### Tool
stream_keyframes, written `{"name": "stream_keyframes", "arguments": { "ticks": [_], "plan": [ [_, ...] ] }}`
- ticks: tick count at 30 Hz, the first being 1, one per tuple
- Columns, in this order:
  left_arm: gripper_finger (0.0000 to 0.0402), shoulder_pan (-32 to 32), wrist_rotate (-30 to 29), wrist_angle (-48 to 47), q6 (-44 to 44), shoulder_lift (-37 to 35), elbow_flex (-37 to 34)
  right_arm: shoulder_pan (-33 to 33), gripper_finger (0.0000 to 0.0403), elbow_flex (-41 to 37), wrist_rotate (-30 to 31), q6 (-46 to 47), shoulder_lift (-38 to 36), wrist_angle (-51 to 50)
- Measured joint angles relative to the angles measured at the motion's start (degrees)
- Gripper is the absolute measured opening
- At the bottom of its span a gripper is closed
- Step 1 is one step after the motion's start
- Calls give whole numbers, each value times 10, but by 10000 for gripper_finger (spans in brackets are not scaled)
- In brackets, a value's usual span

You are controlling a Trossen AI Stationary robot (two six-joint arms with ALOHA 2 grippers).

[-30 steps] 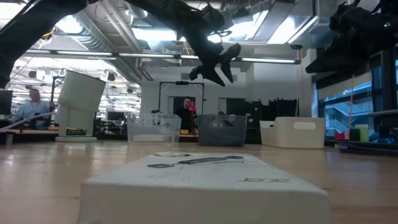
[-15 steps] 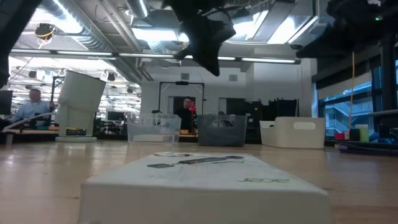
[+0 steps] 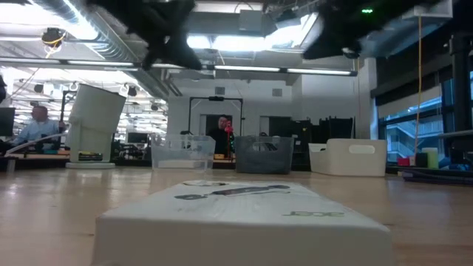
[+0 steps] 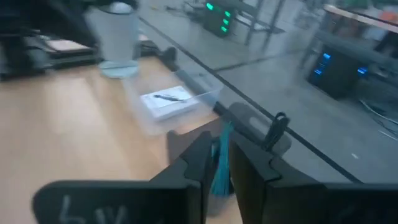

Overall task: Pick and place items into bin
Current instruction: Put the black charger cable into the black bin

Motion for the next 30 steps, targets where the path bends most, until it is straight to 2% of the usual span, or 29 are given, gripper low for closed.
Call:
{"name": "stream_keyframes", "arguments": {
  "ticks": [4, 8, 12, 18, 23, 30],
  "plan": [
    [2, 1, -1, 2, 4, -91, -61, -69, 83, 140, -34, 32, 121, -59],
    [2, 1, -1, -2, 44, -155, -88, -142, 98, 305, -86, 76, 242, -201],
    [2, 1, -1, -6, 96, -191, -92, -210, 119, 472, -118, 105, 358, -348],
    [2, 4, -1, -16, 170, -210, -93, -303, 157, 676, -255, 139, 509, -505],
    [2, 27, 1, -23, 197, -210, -93, -336, 191, 765, -269, 124, 592, -549],
    [2, 80, 64, -36, 203, -210, -93, -352, 208, 787, -269, 119, 647, -571]
  ]
}}
